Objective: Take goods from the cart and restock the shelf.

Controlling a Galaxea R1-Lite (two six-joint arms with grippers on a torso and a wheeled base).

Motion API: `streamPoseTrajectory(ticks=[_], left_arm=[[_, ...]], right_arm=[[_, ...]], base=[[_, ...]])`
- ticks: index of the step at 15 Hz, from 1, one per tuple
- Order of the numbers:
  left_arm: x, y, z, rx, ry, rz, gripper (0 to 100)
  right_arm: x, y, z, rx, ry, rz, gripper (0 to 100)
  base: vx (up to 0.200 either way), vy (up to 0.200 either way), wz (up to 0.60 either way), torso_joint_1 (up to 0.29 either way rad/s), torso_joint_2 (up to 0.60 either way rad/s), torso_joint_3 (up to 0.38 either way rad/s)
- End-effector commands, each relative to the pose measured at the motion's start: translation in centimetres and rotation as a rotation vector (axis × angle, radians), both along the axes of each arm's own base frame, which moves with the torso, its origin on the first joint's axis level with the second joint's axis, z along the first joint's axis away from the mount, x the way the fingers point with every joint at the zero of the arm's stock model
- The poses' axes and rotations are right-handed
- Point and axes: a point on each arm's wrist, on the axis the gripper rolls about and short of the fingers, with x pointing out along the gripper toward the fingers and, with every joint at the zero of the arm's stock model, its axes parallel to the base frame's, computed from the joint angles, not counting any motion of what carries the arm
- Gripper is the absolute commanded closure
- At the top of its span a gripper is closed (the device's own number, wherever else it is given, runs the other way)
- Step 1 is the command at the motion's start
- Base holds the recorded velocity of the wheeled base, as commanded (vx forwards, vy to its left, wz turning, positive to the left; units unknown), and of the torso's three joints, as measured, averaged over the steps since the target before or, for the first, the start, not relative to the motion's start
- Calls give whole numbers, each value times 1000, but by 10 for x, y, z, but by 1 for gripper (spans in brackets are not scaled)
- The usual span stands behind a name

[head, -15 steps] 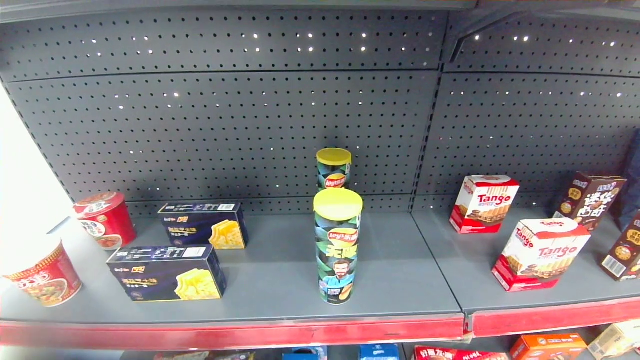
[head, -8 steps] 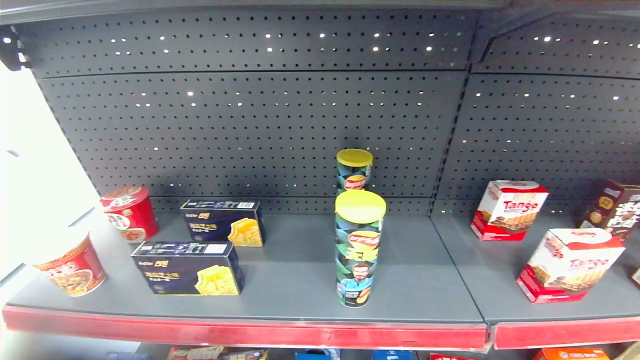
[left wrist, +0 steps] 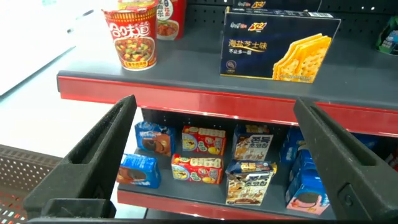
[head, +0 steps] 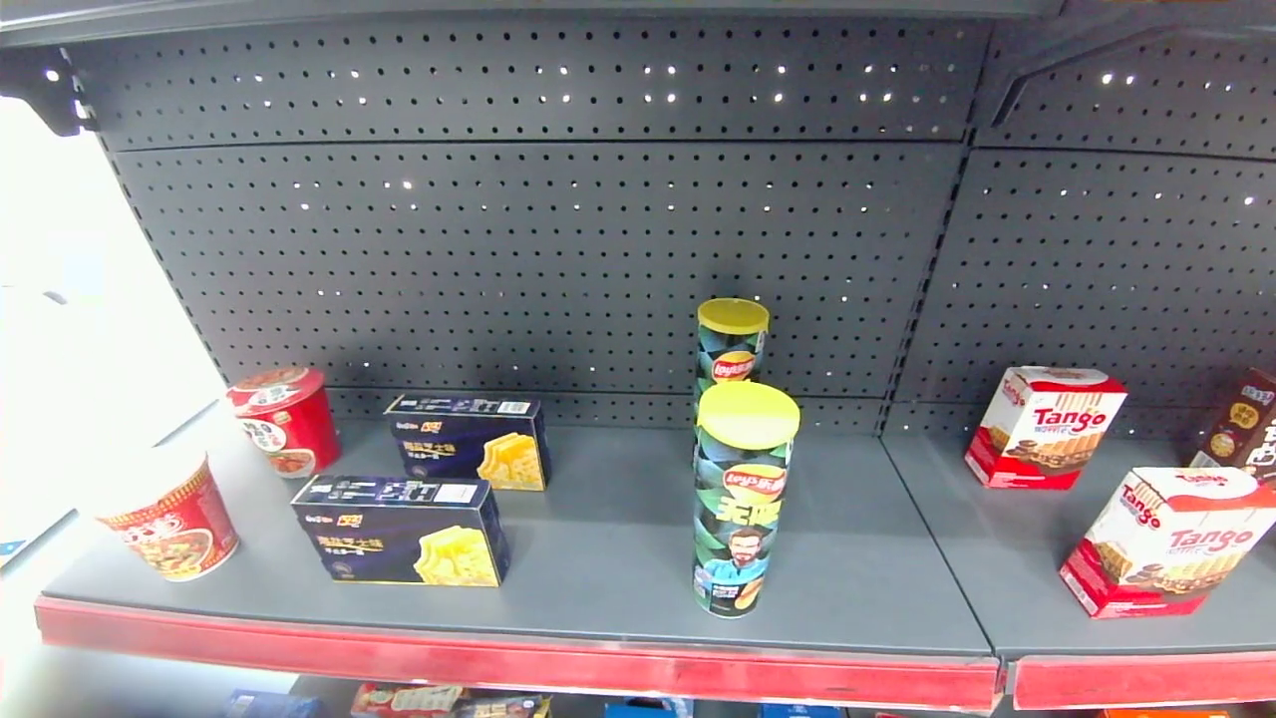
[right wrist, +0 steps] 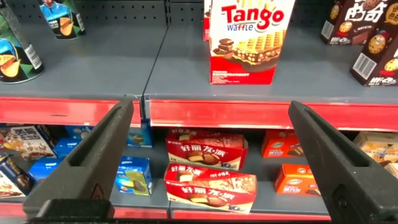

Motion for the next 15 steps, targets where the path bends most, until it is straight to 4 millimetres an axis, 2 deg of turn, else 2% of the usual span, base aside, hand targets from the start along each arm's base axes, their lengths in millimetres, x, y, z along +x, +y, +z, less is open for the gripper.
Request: streamPoseTrajectory(ticks=[1, 3, 6, 10, 12, 15], left_arm=[[0, 0, 0, -1, 2, 1, 0], [0, 0, 0, -2, 1, 3, 0], [0, 0, 0, 2, 2, -1, 0], [0, 0, 0, -1, 2, -1, 0], [0, 0, 0, -1, 2, 1, 0], [0, 0, 0, -1, 2, 1, 0]], right_arm=[[0, 0, 0, 0, 1, 0, 0], [0, 0, 0, -2, 1, 0, 0], [0, 0, 0, -2, 1, 0, 0], [0, 0, 0, -2, 1, 2, 0], [0, 0, 0, 0, 1, 2, 0], [0, 0, 0, 0, 1, 2, 0]], base=[[0, 0, 0, 0, 0, 0], [0, 0, 0, 0, 0, 0], [0, -200, 0, -1, 2, 1], [0, 0, 0, 0, 0, 0], [0, 0, -600, 2, 0, 5], [0, 0, 0, 0, 0, 0]])
